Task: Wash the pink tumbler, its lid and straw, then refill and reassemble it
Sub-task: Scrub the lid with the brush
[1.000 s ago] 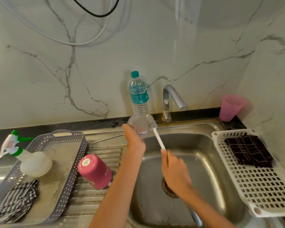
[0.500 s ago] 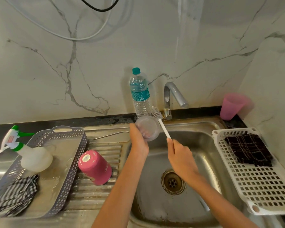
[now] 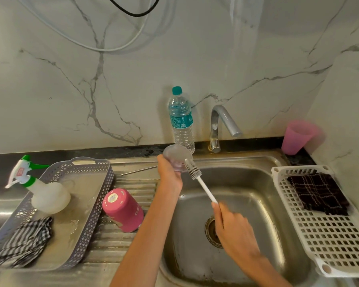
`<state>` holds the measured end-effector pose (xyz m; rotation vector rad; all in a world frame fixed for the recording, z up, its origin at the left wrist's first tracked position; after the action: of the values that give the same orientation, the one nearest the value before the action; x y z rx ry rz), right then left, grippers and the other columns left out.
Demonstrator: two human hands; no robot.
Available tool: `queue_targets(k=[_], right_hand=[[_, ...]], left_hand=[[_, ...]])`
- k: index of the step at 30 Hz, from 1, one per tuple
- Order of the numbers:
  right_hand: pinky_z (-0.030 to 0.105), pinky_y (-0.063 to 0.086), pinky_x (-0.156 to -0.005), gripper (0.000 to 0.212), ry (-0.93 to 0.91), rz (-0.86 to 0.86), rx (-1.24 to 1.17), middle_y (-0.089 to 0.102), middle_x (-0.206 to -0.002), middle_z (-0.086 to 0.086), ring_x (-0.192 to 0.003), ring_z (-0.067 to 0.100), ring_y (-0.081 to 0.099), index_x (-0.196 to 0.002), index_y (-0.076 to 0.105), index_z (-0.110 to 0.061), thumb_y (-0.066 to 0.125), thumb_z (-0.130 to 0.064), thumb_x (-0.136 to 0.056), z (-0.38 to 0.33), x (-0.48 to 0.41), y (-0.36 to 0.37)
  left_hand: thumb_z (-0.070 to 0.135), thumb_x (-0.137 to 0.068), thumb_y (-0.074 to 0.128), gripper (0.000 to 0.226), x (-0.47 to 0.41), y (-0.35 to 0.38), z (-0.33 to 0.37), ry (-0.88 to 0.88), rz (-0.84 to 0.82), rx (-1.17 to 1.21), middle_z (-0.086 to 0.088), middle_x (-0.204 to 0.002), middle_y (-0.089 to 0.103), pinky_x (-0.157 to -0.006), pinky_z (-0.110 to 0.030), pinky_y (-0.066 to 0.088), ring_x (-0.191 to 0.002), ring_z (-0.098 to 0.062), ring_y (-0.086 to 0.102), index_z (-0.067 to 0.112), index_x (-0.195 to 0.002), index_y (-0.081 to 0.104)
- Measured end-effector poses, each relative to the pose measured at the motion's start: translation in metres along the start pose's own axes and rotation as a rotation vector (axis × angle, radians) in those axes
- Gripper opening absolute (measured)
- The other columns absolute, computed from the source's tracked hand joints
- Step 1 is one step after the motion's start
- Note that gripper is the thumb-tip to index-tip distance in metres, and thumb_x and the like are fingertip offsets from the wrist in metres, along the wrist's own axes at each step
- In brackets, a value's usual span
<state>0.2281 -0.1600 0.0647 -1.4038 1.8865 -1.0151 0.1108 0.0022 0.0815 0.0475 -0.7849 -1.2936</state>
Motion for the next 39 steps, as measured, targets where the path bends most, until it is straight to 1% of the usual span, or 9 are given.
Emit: queue_targets(k=[6,12,17,20,22,25,30,34,39], right_hand=[[0.043,0.053,-0.061,0.051,-0.040,0.053,0.050,0.052,-0.058,-0.003,-0.063,0.029,0.064,-0.104,0.053,-0.019,0.013,-0.051,-0.097,-0.010,-0.014,-0.009],[0.039,0.051,-0.056,0.046,-0.075,0.047,0.080,0.049,-0.056,-0.005,-0.063,0.028,0.064,-0.108,0.052,-0.019,0.017,-0.048,-0.099,-0.025,-0.003,-0.013],[0.046,0.053,-0.056,0.048,-0.033,0.058,0.000,0.057,-0.060,0.002,-0.055,0.028,0.060,-0.095,0.049,-0.019,0.013,-0.052,-0.096,-0.030,-0.018,-0.013],[0.038,0.050,-0.059,0.045,-0.017,-0.004,0.026,0.057,-0.061,-0.002,-0.059,0.025,0.059,-0.099,0.053,-0.020,0.017,-0.048,-0.100,-0.028,0.004,-0.008],[0.042,0.052,-0.064,0.045,0.014,0.002,-0.007,0.060,-0.066,0.001,-0.065,0.028,0.062,-0.095,0.053,-0.020,0.018,-0.047,-0.100,-0.025,-0.003,-0.010],[0.048,0.053,-0.066,0.044,0.045,-0.002,-0.049,0.061,-0.068,0.005,-0.066,0.030,0.061,-0.086,0.048,-0.020,0.017,-0.050,-0.099,-0.023,-0.027,-0.010],[0.037,0.046,-0.065,0.044,-0.013,-0.042,-0.051,0.065,-0.076,0.005,-0.077,0.030,0.064,-0.090,0.051,-0.022,0.018,-0.048,-0.101,-0.032,-0.003,-0.005],[0.049,0.052,-0.068,0.045,0.054,-0.022,-0.114,0.063,-0.073,0.006,-0.072,0.031,0.062,-0.089,0.051,-0.018,0.020,-0.048,-0.101,-0.031,-0.036,-0.005],[0.043,0.050,-0.072,0.042,-0.014,-0.068,-0.064,0.065,-0.079,0.008,-0.079,0.033,0.061,-0.087,0.048,-0.022,0.019,-0.048,-0.101,-0.034,-0.011,0.001]], left_hand=[[0.036,-0.103,0.033,0.036,0.009,0.001,-0.005,0.044,-0.038,-0.133,-0.006,-0.097,0.064,-0.105,-0.042,0.045,-0.098,-0.020,0.060,0.015,-0.116,0.059],[0.037,-0.104,0.029,0.034,0.008,0.001,-0.003,0.065,-0.041,-0.272,-0.008,-0.092,0.061,-0.090,-0.035,0.047,-0.087,-0.017,0.057,0.016,-0.101,0.056],[0.042,-0.103,0.030,0.041,0.006,-0.002,-0.012,0.126,-0.004,-0.360,-0.009,-0.113,0.059,-0.103,-0.037,0.040,-0.105,-0.017,0.055,0.014,-0.122,0.054],[0.033,-0.103,0.031,0.028,-0.004,-0.006,0.000,0.183,0.011,-0.286,-0.008,-0.095,0.055,-0.077,-0.028,0.047,-0.088,-0.017,0.055,0.013,-0.102,0.052],[0.027,-0.106,0.030,0.026,0.009,-0.004,0.004,0.345,0.005,-0.409,-0.001,-0.080,0.046,-0.065,-0.021,0.042,-0.075,-0.012,0.048,0.016,-0.089,0.045],[0.029,-0.108,0.026,0.029,0.024,-0.003,-0.005,0.566,-0.071,-0.641,0.002,-0.075,0.043,-0.063,-0.021,0.039,-0.068,-0.010,0.043,0.012,-0.094,0.044],[0.027,-0.108,0.026,0.028,0.005,-0.015,0.008,0.498,-0.001,-0.567,-0.001,-0.079,0.051,-0.057,-0.016,0.043,-0.069,-0.010,0.050,0.011,-0.099,0.047],[0.029,-0.108,0.026,0.030,0.017,-0.014,-0.007,0.530,-0.067,-0.671,0.000,-0.078,0.045,-0.066,-0.027,0.037,-0.072,-0.011,0.044,0.016,-0.090,0.045],[0.032,-0.108,0.027,0.030,0.007,-0.028,0.008,0.485,-0.005,-0.556,-0.003,-0.084,0.049,-0.069,-0.029,0.039,-0.080,-0.015,0.048,0.023,-0.089,0.048]])
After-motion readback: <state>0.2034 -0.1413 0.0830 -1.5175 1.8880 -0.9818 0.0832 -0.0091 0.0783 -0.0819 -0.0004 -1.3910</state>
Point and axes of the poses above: each hand's wrist, its own x-axis away from the middle knuckle, its own y-axis out of the palm, z = x × y, the point moved 6 cm from there along -x, towards the middle knuckle
